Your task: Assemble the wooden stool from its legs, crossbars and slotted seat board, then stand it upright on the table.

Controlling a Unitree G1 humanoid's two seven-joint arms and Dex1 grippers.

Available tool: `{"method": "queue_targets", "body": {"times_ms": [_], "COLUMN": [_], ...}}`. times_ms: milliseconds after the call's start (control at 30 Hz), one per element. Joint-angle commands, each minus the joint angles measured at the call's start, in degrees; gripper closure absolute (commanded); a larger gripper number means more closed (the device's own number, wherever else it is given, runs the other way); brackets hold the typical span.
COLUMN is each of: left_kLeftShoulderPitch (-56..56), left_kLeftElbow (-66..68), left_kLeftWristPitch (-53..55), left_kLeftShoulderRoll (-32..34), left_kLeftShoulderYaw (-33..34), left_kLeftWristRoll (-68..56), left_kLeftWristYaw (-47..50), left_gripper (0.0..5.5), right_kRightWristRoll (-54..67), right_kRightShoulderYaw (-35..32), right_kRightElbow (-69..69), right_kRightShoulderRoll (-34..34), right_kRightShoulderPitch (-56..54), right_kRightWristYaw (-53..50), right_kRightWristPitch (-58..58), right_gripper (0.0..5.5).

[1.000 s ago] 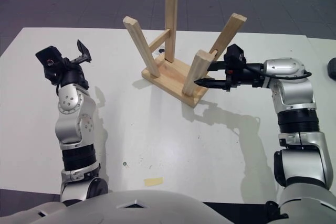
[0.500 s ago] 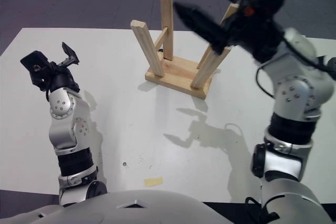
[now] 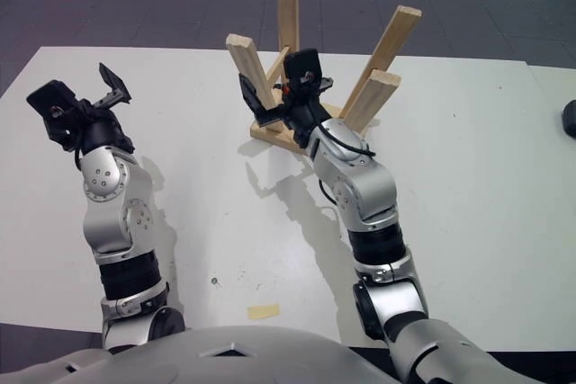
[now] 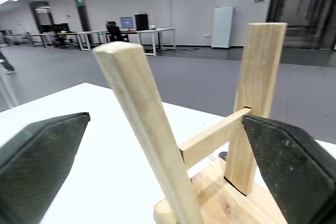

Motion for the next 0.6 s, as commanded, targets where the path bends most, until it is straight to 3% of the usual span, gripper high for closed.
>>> {"method": "queue_targets", "body": {"times_ms": [33, 167, 433, 600], "left_kLeftShoulderPitch": [-0.4, -0.2, -0.9, -1.1], "left_kLeftElbow": [0.3, 0.6, 1.7, 2.1], "left_kLeftWristPitch": [-0.3, -0.6, -1.1, -1.3], "left_kLeftShoulderRoll": [-0.8, -1.0, -0.8, -0.7], "left_kLeftShoulderYaw": [-0.7, -0.9, -1.2, -1.2], "left_kLeftWristRoll": [0.6, 0.6, 0.4, 0.1], "left_kLeftWristYaw": [0.1, 0.2, -0.1, -0.3], "left_gripper": [0.10, 0.10, 0.10, 0.10], "right_kRightWristRoll": [2.9, 2.0, -11.9, -19.1], "right_kRightShoulderYaw": [-8.6, -11.1, -0.8, 0.5], "right_kRightElbow": [-0.5, 3.3, 16.4, 25.1], "right_kRightShoulderRoll": [-0.5, 1.7, 6.9, 9.7], "right_kRightShoulderPitch": [-0.2, -0.8, -4.5, -6.4], "right_kRightWristYaw": [-0.7, -3.6, -9.0, -15.5], "right_kRightWristPitch": [1.0, 0.3, -6.2, -4.0], "right_gripper": [0.12, 0.12, 0.12, 0.12]}}
